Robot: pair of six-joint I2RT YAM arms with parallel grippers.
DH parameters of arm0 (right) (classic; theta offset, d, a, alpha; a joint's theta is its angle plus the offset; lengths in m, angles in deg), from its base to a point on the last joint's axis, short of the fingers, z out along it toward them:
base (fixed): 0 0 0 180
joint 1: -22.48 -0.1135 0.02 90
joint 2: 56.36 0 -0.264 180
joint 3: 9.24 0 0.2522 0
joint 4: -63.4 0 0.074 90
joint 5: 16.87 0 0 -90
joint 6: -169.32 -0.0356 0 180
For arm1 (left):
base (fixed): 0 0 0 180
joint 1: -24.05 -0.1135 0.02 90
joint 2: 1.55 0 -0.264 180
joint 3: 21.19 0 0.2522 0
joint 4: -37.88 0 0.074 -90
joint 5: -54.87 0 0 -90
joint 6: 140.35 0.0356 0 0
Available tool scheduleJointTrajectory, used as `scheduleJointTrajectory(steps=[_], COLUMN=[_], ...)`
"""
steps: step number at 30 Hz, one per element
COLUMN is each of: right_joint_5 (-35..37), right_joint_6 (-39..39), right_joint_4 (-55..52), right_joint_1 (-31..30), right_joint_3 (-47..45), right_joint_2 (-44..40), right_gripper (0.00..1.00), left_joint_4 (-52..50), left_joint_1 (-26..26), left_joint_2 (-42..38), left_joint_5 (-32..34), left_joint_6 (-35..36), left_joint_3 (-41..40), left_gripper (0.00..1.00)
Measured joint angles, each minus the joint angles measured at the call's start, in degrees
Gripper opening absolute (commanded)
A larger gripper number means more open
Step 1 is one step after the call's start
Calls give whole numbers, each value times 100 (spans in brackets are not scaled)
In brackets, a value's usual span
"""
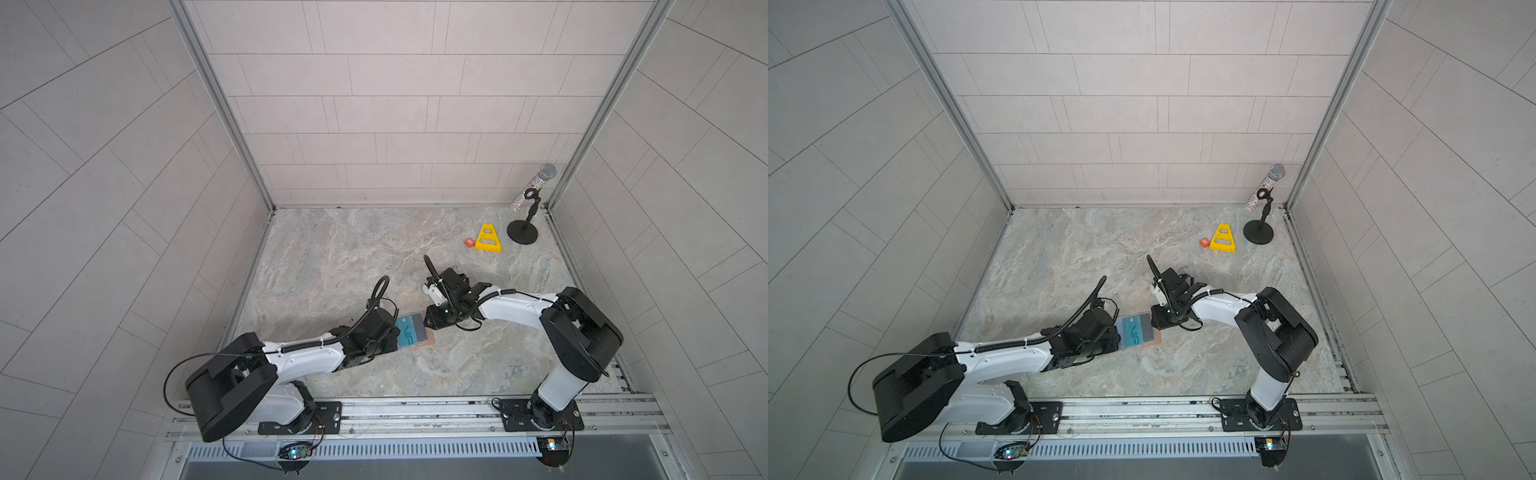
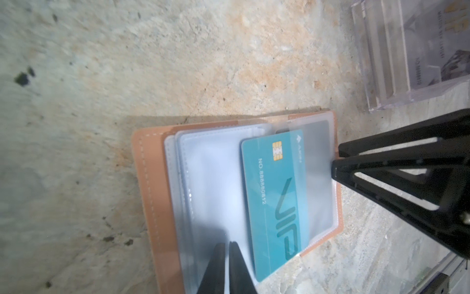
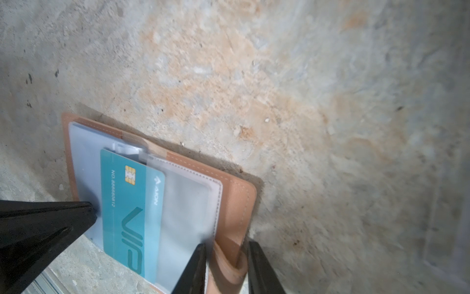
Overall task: Insert credit cards into a card holder
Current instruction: Insert the credit card into the card slot.
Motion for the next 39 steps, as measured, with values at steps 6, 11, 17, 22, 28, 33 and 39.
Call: scheduleJointTrajectory(steps=[6, 11, 17, 22, 28, 33, 39], right_joint_5=[-2, 7, 22, 22, 22, 24, 22], right_joint_6=[-2, -7, -22, -22, -24, -24, -24], right_joint_4=[9, 24, 39, 61, 74, 101, 136], right_joint_1=[0, -15, -26, -28, -28, -33, -35], right_joint_3=[-2, -2, -7, -11, -13, -24, -37], right_joint_2=[0, 2, 2, 0, 2, 2, 2], right_gripper=[30, 30, 30, 30, 30, 30, 30], left_joint_4=[24, 92, -79, -448, -990, -1231, -1290], left_joint_1=[0, 9, 33, 92, 249, 328, 334], left_joint_2=[170, 343, 350, 350, 350, 380, 503], left_joint_5=[-35, -101, -109, -22, 212, 356, 385], left_joint_6=[13, 17, 114, 234, 385, 461, 507], left_joint_3=[118, 238, 328, 501, 761, 922, 960], left_gripper=[10, 10, 10, 10, 10, 10, 9])
